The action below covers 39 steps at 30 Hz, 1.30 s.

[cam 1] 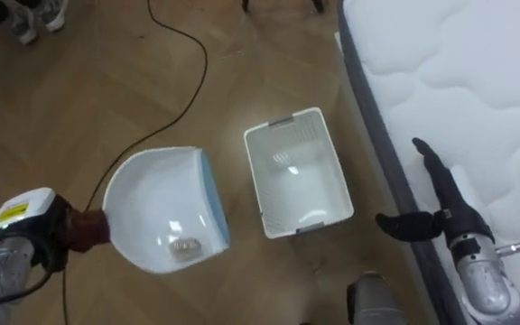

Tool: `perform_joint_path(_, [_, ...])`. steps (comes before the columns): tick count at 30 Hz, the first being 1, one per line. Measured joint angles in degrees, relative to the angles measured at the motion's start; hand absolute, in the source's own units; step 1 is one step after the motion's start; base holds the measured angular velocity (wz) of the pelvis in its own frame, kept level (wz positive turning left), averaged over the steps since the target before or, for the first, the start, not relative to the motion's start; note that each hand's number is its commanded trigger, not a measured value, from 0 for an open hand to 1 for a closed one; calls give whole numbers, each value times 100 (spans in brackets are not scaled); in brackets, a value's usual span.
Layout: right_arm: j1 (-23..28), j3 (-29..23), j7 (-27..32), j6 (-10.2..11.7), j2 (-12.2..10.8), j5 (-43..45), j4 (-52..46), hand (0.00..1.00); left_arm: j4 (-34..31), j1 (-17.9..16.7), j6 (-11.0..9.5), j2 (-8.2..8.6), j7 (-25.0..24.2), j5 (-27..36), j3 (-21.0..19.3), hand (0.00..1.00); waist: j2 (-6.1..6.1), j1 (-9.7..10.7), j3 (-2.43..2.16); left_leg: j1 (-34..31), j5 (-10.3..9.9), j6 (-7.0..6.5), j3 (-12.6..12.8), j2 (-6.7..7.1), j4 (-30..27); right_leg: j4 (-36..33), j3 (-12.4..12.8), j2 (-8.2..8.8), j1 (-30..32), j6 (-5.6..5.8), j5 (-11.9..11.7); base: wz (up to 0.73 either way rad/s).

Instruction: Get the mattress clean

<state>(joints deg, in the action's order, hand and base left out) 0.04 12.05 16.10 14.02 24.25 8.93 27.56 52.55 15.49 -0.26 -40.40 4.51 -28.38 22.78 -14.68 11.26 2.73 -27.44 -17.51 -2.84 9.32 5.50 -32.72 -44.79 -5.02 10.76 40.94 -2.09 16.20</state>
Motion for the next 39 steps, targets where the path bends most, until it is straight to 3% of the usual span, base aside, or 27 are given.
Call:
perform_joint_path(5, [-37, 76, -8, -31, 49, -4, -132, 0, 160, 319, 195, -123, -97, -104, 10, 100, -123, 76, -2, 20, 0, 0, 176, -22, 11, -67, 56, 6, 54, -31, 49, -6])
perform_joint_path(10, [-58, 82, -4, -23, 96, 7, -228, 0, 162, 523, 283, -248, -105, -397, 12, 100, -349, 115, 4, 113, 1, 0, 291, -11, 68, -105, 144, 1, 49, -31, 69, -8])
perform_joint_path(15, [-56, 38, -135, -21, 85, 17, -263, 0, 140, 684, 289, -512, -151, -753, 65, 100, -388, 170, 8, 217, 43, -26, 330, 14, 182, -106, 196, 1, 16, -35, 79, -1])
perform_joint_path(19, [-85, 12, -198, -4, 87, 10, -299, 0, 144, 792, 401, -720, -294, -1002, 68, 100, -482, 267, 53, 231, 43, -26, 401, 14, 197, -113, 208, 10, 17, -15, 93, 2])
perform_joint_path(27, [-115, -55, -355, 21, 87, 11, -296, 0, 145, 989, 452, -783, -375, -1058, 67, 100, -487, 328, 77, 279, 43, -27, 579, 21, 220, -206, 314, 16, 38, 28, 159, 0])
perform_joint_path(31, [-104, -96, -371, 21, 95, 11, -375, 0, 158, 1125, 454, -873, -394, -1062, 68, 100, -561, 340, 109, 246, 43, -27, 593, 1, 187, -200, 309, 1, 47, 25, 159, 4])
perform_joint_path(39, [-112, -94, -407, 25, 104, -27, -419, 0, 335, 1557, 458, -995, -299, -1052, 214, 100, -628, 351, 124, 283, 43, -27, 639, -20, 207, -202, 310, -7, 31, 10, 150, -1])
